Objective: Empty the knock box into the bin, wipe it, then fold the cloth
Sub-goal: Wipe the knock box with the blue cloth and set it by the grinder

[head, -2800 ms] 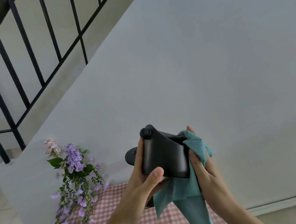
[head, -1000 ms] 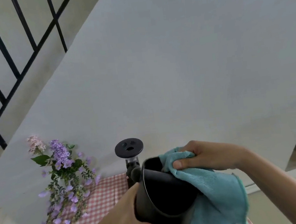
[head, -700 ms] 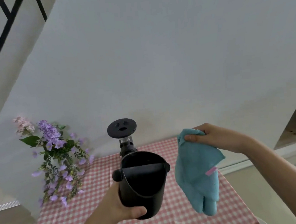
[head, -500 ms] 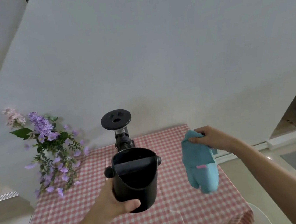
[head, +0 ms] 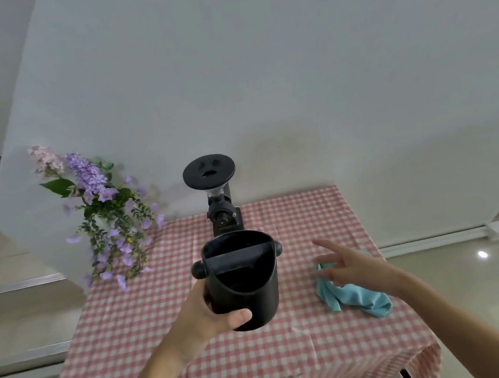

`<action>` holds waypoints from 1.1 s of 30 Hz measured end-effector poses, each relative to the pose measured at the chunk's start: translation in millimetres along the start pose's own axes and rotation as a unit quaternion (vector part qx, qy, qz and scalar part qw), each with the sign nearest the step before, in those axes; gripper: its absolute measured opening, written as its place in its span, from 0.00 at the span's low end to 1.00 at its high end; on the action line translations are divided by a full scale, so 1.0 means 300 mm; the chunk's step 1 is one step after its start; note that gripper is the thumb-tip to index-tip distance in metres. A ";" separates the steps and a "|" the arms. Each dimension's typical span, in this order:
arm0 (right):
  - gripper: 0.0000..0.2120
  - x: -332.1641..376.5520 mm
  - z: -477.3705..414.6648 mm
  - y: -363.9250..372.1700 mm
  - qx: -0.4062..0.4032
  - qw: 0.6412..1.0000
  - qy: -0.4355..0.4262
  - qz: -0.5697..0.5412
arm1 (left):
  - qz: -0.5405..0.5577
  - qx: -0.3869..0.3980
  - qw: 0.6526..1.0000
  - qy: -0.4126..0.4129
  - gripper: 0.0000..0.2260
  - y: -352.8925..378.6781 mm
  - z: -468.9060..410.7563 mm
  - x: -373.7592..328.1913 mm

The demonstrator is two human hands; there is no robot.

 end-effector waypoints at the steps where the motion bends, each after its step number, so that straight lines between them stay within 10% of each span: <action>1: 0.42 0.059 0.010 0.060 0.033 0.998 -0.036 -0.025 | 0.000 0.001 1.000 -0.001 0.30 0.001 -0.003 0.001; 9: 0.49 0.338 0.008 0.298 0.050 0.981 -0.182 -0.051 | 0.005 -0.006 1.000 0.001 0.30 -0.030 -0.019 0.036; 15: 0.51 0.331 -0.070 0.341 -0.012 0.985 -0.169 -0.041 | -0.056 -0.023 0.998 -0.023 0.45 -0.145 -0.001 0.118; 33: 0.51 0.001 -0.505 0.503 -0.123 0.984 -0.124 0.043 | -0.162 -0.016 0.985 -0.056 0.51 -0.350 -0.144 0.646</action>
Point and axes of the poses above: each hand's wrist, its own z-axis away from the middle knuckle, its own y-axis out of the palm, x = y × z, the point moved 9 cm from there along -z, towards the middle knuckle, and after that the axes turned 9 degrees about x, right-handed, at the moved point
